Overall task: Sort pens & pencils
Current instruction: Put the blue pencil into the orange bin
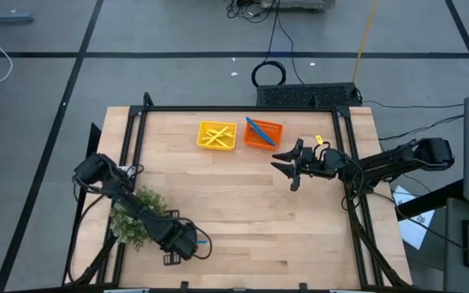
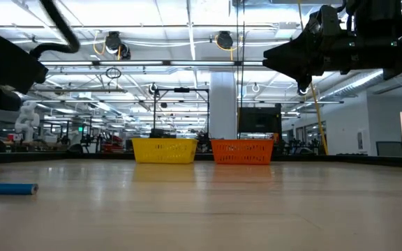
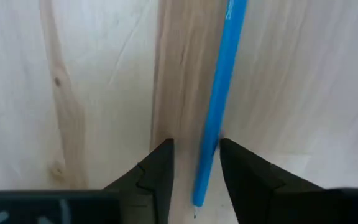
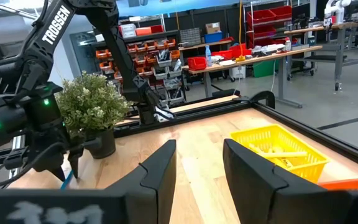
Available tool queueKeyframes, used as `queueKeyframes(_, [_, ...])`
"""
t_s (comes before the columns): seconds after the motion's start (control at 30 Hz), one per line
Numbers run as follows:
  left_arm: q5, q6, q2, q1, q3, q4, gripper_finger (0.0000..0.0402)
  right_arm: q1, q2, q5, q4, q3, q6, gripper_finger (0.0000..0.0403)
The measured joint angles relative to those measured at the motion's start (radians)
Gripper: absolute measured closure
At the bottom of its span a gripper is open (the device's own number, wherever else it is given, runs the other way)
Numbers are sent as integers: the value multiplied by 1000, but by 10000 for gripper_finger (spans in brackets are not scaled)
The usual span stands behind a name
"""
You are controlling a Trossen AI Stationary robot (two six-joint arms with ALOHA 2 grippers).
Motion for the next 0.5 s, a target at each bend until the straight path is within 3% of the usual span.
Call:
queueKeyframes(0.37, [-74,74,0,81,0,102,383,0,0,0,-4,0,0,282])
queueKeyframes(0.5, [-103,138,-2,135,2,182,392,0,0,0,-4,0,0,282])
